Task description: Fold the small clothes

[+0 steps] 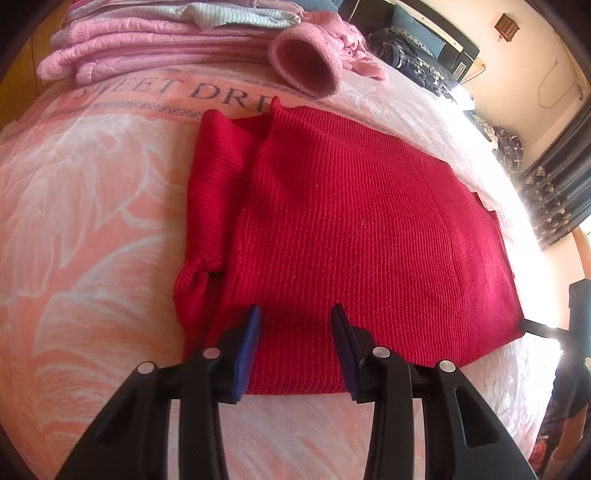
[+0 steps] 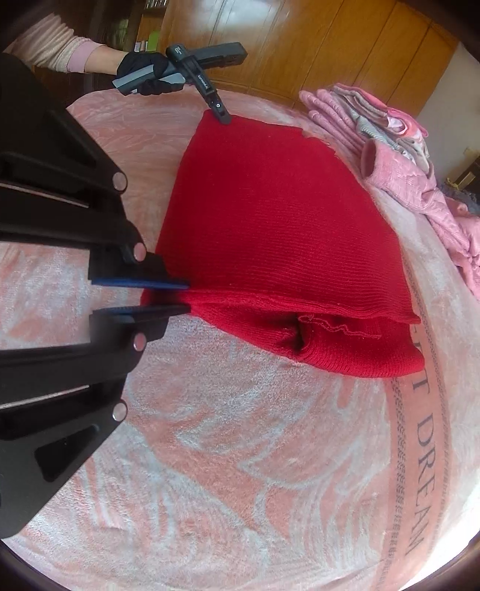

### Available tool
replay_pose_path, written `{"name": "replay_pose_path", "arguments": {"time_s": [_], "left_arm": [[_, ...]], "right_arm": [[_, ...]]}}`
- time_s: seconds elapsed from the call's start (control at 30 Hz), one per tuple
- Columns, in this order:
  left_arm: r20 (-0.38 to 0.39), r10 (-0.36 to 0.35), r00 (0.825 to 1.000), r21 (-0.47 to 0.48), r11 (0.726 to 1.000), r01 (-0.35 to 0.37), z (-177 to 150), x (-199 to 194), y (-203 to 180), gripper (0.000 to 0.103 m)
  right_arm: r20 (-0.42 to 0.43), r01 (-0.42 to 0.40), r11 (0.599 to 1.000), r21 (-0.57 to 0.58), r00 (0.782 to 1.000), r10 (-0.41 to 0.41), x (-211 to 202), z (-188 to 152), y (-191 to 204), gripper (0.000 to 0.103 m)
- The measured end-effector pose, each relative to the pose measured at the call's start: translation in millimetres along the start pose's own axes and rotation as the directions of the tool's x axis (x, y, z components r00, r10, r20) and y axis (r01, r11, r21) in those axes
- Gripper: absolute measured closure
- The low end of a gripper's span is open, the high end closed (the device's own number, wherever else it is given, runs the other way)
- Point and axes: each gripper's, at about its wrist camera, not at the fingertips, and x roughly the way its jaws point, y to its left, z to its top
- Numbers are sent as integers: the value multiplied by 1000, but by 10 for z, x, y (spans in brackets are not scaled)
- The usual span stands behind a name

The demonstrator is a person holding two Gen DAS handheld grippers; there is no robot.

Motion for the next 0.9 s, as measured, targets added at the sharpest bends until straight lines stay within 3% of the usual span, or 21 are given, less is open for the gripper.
{"name": "replay_pose_path", "arguments": {"time_s": [0.17, 0.23, 0.4, 0.57, 0.67, 0.9], "left_arm": [[4, 9, 1000, 10, 1000, -9, -43, 55, 17, 64], [9, 7, 1000, 5, 1000, -7, -49, 43, 22, 64], [18, 21, 1000, 15, 1000, -21, 47, -115, -71, 64], [65, -6, 998, 39, 999, 3, 342, -180, -275, 63], [56, -16, 998, 31, 999, 14, 507, -20, -351, 63], [18, -32, 999, 5, 999, 32, 671, 351, -396, 63]], "right_arm": [[-71, 55, 998, 29, 996, -53, 241, -80, -131, 98], [-64, 37, 998, 45, 997, -34, 268, -73, -164, 97], [-18, 70, 998, -5, 997, -70, 14, 32, -41, 83], [61, 61, 998, -12, 996, -60, -163, 484, 54, 83], [59, 42, 999, 0, 997, -42, -20, 801, 48, 82], [-3, 112, 993, 27, 994, -112, 375, 1214, 11, 80]]}}
